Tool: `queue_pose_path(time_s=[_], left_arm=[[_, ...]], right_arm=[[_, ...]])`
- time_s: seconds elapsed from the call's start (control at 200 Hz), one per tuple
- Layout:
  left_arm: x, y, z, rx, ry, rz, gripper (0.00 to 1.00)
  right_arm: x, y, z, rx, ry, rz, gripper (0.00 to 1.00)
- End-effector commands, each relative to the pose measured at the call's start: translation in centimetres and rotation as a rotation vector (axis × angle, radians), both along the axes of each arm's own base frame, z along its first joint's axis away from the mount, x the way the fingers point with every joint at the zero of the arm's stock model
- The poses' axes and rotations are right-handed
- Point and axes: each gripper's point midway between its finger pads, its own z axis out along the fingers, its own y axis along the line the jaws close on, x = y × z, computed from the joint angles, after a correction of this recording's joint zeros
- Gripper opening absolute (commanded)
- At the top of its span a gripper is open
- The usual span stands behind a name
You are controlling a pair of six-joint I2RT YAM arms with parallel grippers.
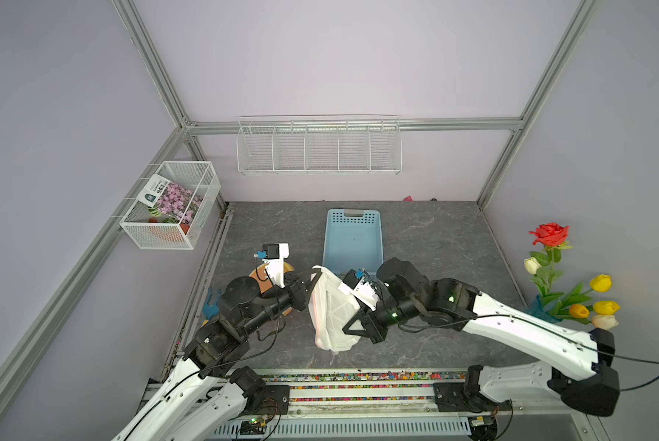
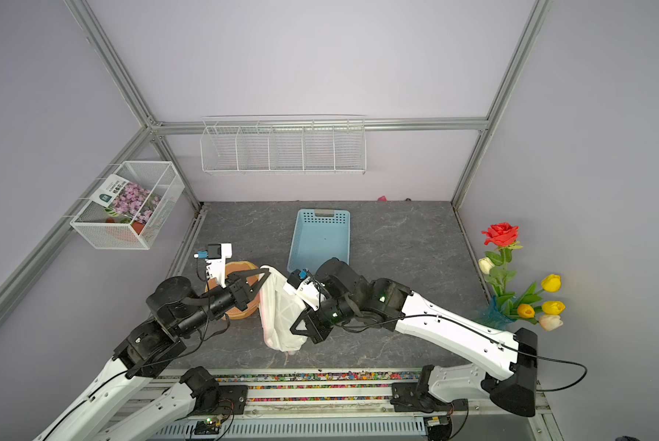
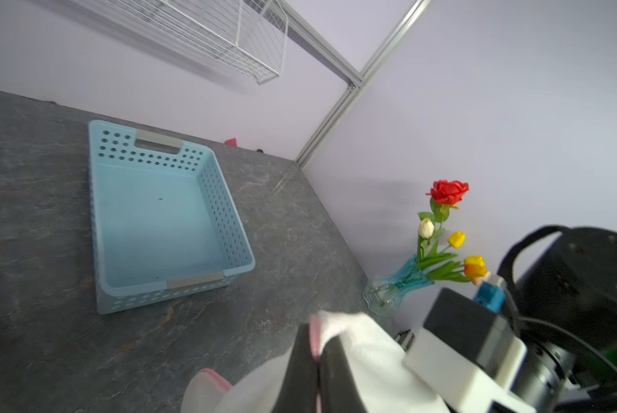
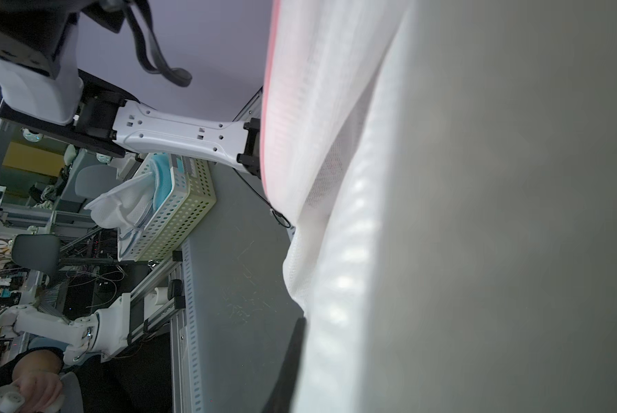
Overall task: Turn the laundry bag inside out
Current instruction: Turn over the laundry bag.
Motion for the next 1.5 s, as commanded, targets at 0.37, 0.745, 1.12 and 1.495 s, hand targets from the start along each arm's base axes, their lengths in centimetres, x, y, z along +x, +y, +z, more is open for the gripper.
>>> queue_pose_path(time_s=[0.37,0.745,1.12,1.495], left_arm=[[2.2,3.0,-6.6,0.191,0.133,0.072,0.0],[-2.2,2.6,1.6,-0.079,0.013,-0.051,0.65],[-2.8,0.3,-0.3,-0.258,0.015,-0.213,0.72],[-2.3,-0.4,0.4,-0.428,0.029,-0.268,0.61]], right_arm=[[1.5,-5.8,11.4,0.422,-0.254,-0.228,0.0],[6.8,-3.0,7.2,0.262,-0.202,-0.442,0.0],[4.9,-1.8,10.9,0.476,-0.201,-0.32,0.0],[4.9,-1.5,11.9,0.619,-0.135,-0.342,0.0]])
